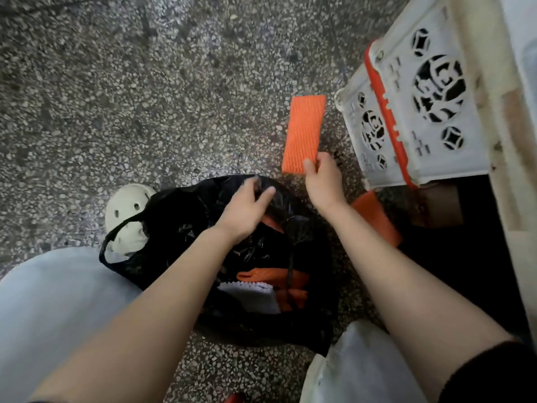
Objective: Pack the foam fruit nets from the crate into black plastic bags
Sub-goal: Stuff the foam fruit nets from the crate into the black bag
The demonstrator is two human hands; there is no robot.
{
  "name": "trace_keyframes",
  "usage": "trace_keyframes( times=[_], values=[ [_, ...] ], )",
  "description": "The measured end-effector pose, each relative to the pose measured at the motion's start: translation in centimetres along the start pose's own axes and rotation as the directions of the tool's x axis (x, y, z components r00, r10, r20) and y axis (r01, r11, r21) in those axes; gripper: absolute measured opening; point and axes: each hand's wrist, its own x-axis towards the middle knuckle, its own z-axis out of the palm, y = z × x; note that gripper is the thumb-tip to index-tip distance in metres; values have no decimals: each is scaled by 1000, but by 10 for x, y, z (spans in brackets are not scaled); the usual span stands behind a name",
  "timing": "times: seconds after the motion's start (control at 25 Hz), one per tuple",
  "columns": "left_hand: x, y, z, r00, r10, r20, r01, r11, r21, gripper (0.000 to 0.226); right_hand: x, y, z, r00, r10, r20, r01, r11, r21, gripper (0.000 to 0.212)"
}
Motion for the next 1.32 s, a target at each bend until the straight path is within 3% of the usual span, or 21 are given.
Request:
trace_keyframes(
  times=[0.08,0.16,0.24,0.32,0.48,0.6,0.72,0.84,0.92,1.08,1.24,1.32],
  values=[
    [-5,27,0,997,-38,-66,11,931,-366,52,-27,-3,-15,996,-86,-22,89,987,133,26],
    [-11,50,3,993,30,-112,-80,878,-471,36,-53,3,-29,983,-181,43,171,969,178,23],
    [-13,60,13,970,93,-225,-170,921,-351,14,-66,20,-39,978,-201,55,188,965,183,20],
    [-14,62,23,959,68,-275,-150,946,-288,10,-65,46,-47,995,-98,-8,98,989,113,23],
    [-9,58,30,975,14,-221,-89,939,-333,7,-55,104,-59,976,215,25,-209,967,-144,62],
    [-1,52,34,978,-29,-207,-43,941,-335,6,-51,123,-52,958,284,30,-279,953,-115,75],
    [3,49,39,983,-51,-176,-19,927,-375,9,-45,126,-45,951,302,-66,-306,950,-65,75],
    [3,50,44,987,-60,-148,-2,921,-389,8,-45,131,-48,935,354,-27,-345,887,-308,68],
    [1,54,43,989,-46,-140,-15,914,-405,8,-46,136,-46,940,340,25,-308,877,-368,59],
    [-1,58,39,991,-44,-124,-15,896,-444,15,-47,134,-31,943,328,50,-314,932,-182,48],
    [-5,61,34,991,-36,-126,-25,890,-454,15,-37,132,-29,935,330,127,-312,939,-142,30],
    [-6,64,29,991,-25,-130,-37,891,-453,16,-32,128,-33,965,258,47,-251,961,-117,25]
  ],
)
